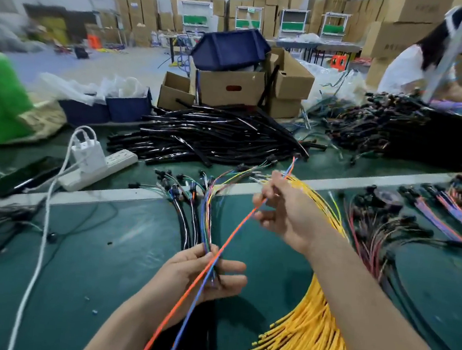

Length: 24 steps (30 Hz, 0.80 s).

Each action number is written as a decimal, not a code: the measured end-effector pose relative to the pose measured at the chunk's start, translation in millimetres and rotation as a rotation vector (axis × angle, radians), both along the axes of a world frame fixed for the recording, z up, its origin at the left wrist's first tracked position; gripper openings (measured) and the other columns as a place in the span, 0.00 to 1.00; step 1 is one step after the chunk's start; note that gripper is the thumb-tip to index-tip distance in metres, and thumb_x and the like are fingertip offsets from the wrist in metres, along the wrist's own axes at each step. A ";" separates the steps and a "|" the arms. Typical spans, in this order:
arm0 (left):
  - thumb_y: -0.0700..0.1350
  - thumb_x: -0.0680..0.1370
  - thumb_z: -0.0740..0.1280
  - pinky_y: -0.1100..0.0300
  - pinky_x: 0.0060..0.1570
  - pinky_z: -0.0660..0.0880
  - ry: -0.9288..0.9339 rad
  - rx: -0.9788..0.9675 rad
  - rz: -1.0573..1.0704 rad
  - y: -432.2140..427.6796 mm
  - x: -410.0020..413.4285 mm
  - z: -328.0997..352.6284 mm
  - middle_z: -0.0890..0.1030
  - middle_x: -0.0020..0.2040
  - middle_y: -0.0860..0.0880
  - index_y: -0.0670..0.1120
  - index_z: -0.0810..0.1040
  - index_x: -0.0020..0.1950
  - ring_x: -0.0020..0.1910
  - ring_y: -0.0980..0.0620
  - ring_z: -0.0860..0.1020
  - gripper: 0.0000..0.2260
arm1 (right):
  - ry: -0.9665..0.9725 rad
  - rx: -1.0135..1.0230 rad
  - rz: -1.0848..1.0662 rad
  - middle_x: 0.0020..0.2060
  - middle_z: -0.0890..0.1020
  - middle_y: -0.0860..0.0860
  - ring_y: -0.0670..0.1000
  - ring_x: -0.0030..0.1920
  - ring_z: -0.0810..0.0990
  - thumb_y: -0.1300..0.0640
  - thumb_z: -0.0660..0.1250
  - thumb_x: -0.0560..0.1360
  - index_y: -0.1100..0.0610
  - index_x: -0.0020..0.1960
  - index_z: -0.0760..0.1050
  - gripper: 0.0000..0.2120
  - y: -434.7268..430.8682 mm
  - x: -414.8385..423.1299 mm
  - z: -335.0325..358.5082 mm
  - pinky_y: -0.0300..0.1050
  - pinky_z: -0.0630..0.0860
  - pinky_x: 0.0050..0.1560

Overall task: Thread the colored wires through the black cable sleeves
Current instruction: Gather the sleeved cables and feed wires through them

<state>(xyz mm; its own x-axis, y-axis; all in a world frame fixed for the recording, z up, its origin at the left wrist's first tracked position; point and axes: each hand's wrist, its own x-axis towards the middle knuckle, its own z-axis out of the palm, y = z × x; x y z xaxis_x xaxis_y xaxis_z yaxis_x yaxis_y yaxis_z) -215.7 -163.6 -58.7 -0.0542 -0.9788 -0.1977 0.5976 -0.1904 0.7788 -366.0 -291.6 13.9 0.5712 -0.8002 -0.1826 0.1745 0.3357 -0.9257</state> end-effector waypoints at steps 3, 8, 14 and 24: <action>0.41 0.75 0.60 0.55 0.31 0.79 -0.071 0.008 -0.041 4.6 -3.7 5.4 0.82 0.45 0.34 0.42 0.69 0.48 0.31 0.43 0.81 0.04 | 0.144 0.002 -0.022 0.26 0.76 0.49 0.50 0.22 0.75 0.43 0.53 0.81 0.53 0.33 0.65 0.22 -3.1 3.6 -30.2 0.36 0.69 0.22; 0.40 0.81 0.55 0.72 0.16 0.58 -0.260 -0.007 0.016 9.9 0.1 10.2 0.82 0.36 0.43 0.44 0.71 0.61 0.21 0.59 0.64 0.11 | -0.019 0.078 -0.233 0.32 0.71 0.50 0.48 0.28 0.69 0.61 0.56 0.81 0.51 0.44 0.68 0.09 -17.4 -4.8 -50.5 0.34 0.69 0.25; 0.38 0.81 0.57 0.72 0.17 0.56 -0.424 -0.035 -0.001 12.6 -9.2 6.8 0.79 0.34 0.49 0.45 0.76 0.58 0.23 0.60 0.58 0.10 | -0.285 0.147 -0.351 0.32 0.74 0.51 0.47 0.27 0.72 0.65 0.55 0.81 0.51 0.50 0.71 0.11 -22.1 -12.4 -50.3 0.35 0.72 0.28; 0.37 0.82 0.57 0.70 0.19 0.56 -0.582 -0.104 0.087 20.0 -23.0 10.7 0.76 0.30 0.53 0.48 0.78 0.39 0.23 0.59 0.59 0.15 | 0.172 -0.062 0.386 0.41 0.81 0.56 0.47 0.33 0.76 0.57 0.64 0.76 0.61 0.51 0.79 0.09 22.1 6.1 -43.9 0.38 0.71 0.40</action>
<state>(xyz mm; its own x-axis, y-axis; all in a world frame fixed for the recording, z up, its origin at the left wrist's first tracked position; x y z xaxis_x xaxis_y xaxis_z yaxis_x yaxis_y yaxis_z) -238.7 -143.6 -48.0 0.1156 -0.9906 -0.0735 0.0766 -0.0649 0.9949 -360.0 -269.4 -30.0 0.7963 -0.5464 -0.2594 -0.1117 0.2886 -0.9509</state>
